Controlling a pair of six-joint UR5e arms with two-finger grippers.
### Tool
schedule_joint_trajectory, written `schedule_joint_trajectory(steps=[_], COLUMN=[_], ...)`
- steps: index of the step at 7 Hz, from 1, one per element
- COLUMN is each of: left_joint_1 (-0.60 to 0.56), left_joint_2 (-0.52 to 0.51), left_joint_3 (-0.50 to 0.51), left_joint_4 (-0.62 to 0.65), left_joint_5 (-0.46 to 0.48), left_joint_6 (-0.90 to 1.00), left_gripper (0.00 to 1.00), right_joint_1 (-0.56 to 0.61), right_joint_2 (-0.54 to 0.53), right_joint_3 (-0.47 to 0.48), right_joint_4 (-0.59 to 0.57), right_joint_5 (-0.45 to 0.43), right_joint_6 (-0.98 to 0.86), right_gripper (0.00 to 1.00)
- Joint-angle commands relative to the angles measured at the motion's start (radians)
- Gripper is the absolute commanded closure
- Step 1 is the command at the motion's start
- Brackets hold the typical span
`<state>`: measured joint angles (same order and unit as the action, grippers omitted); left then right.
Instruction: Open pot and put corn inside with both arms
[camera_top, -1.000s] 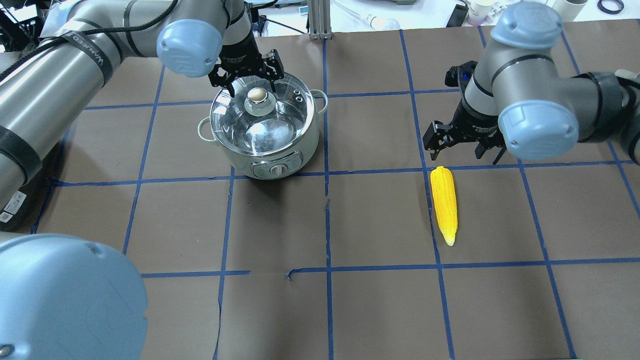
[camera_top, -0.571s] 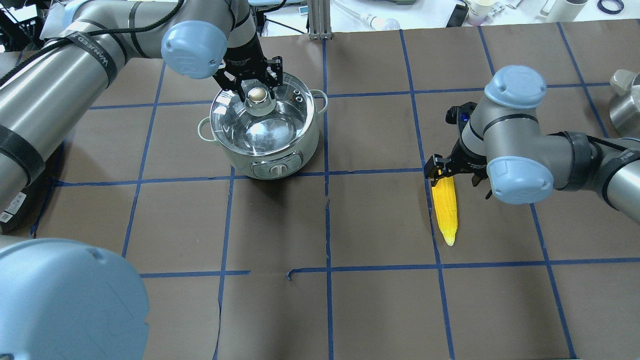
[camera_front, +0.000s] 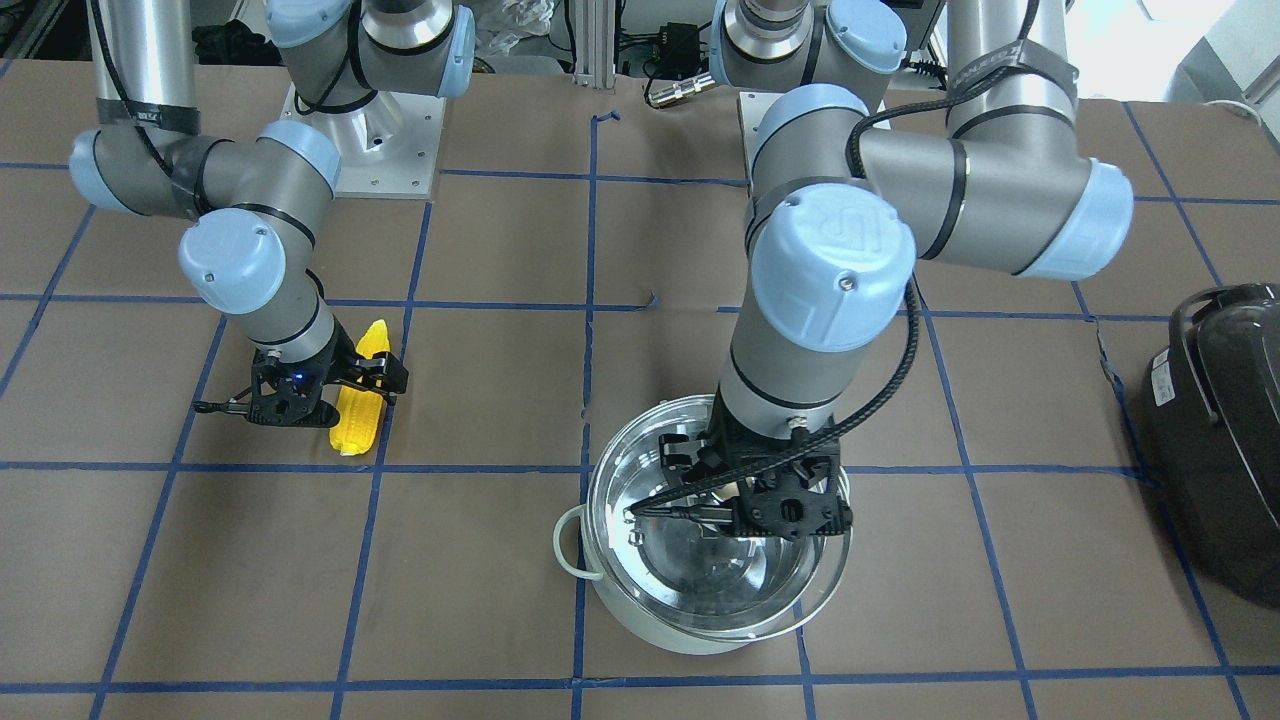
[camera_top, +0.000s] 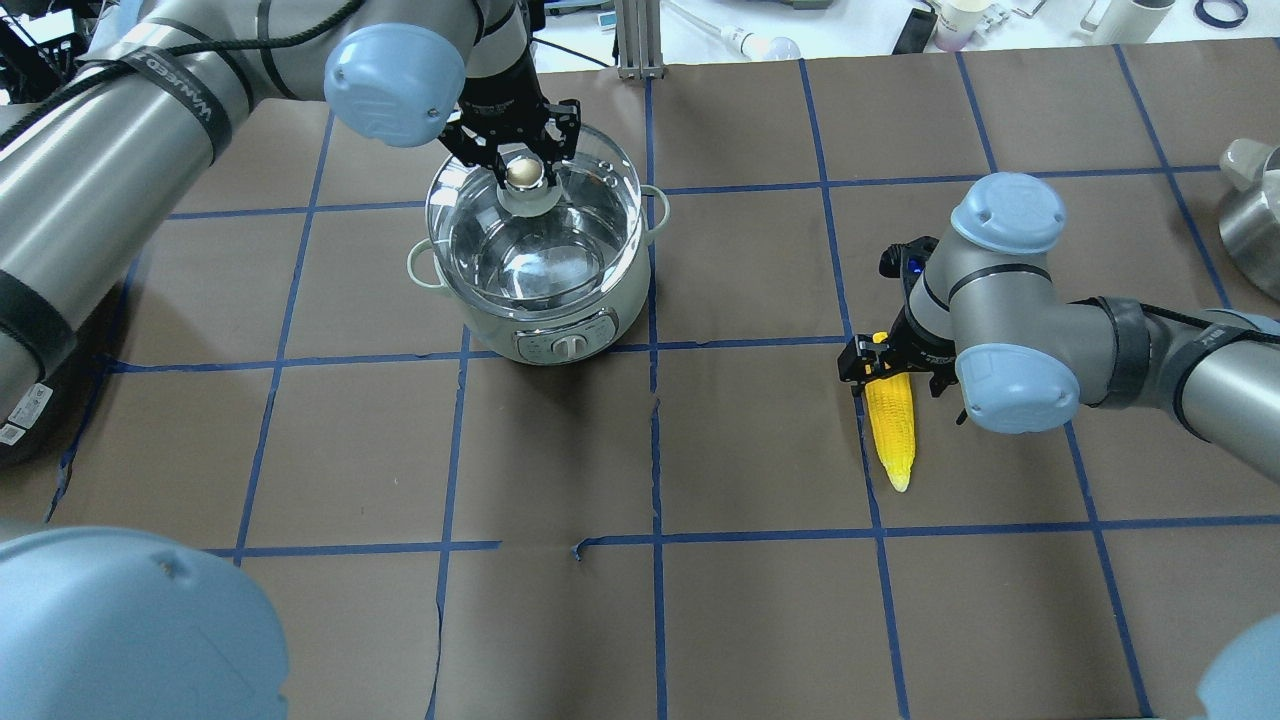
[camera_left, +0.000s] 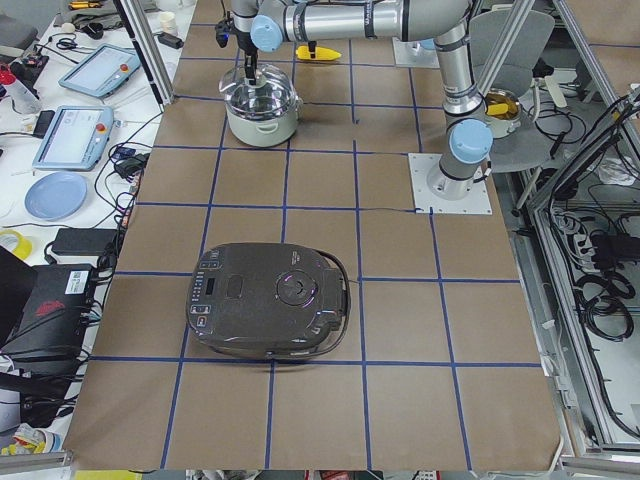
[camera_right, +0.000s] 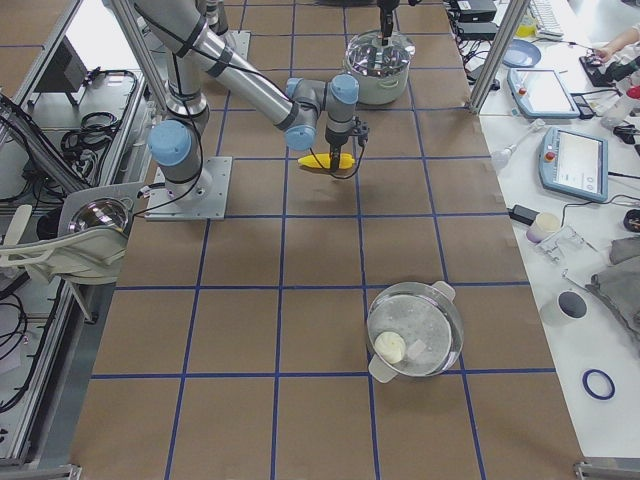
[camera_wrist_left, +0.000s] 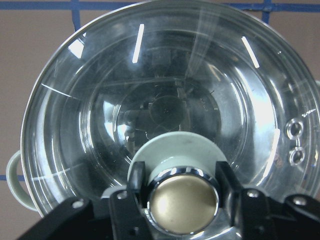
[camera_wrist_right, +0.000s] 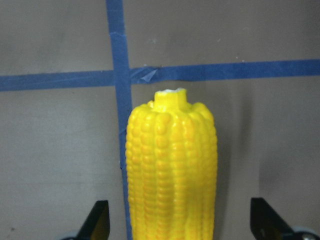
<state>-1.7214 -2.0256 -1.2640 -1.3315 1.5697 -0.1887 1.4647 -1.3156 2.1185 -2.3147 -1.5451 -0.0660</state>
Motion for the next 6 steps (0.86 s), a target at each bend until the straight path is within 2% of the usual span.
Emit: schedule_joint_trajectory(steps=[1,2,4,5,6], left_joint_1=[0.159,0.26,0.405,0.463,0.494], left_joint_2=[0.036,0.047,0.064,0.062,0.07], left_joint_3=[0.04,0.026,-0.09,-0.209,-0.377], left_joint_4=[-0.096,-0.151,-0.111,0.073,0.288], left_joint_5=[0.003,0.004,0.009,0.013,0.009], left_joint_6=[0.184,0.36,0.634,0.788,0.81], left_gripper=[1.0,1.0,1.0,1.0,1.0], right_joint_1=[0.0,0.0,0.015,0.057,0.107], right_joint_2=[0.013,0.019,0.003,0.003,0.003], right_joint_3=[0.006,0.002,-0.024,-0.096,-0.226], right_joint_4=[-0.075,-0.068,-0.063,-0.001,0.127], right_joint_5=[-0.01,0.0,0.0,-0.004,0.003], right_joint_6=[-0.002,0.0,0.006,0.009,0.056], right_gripper=[0.41,0.9,0.93,0.94,0.95])
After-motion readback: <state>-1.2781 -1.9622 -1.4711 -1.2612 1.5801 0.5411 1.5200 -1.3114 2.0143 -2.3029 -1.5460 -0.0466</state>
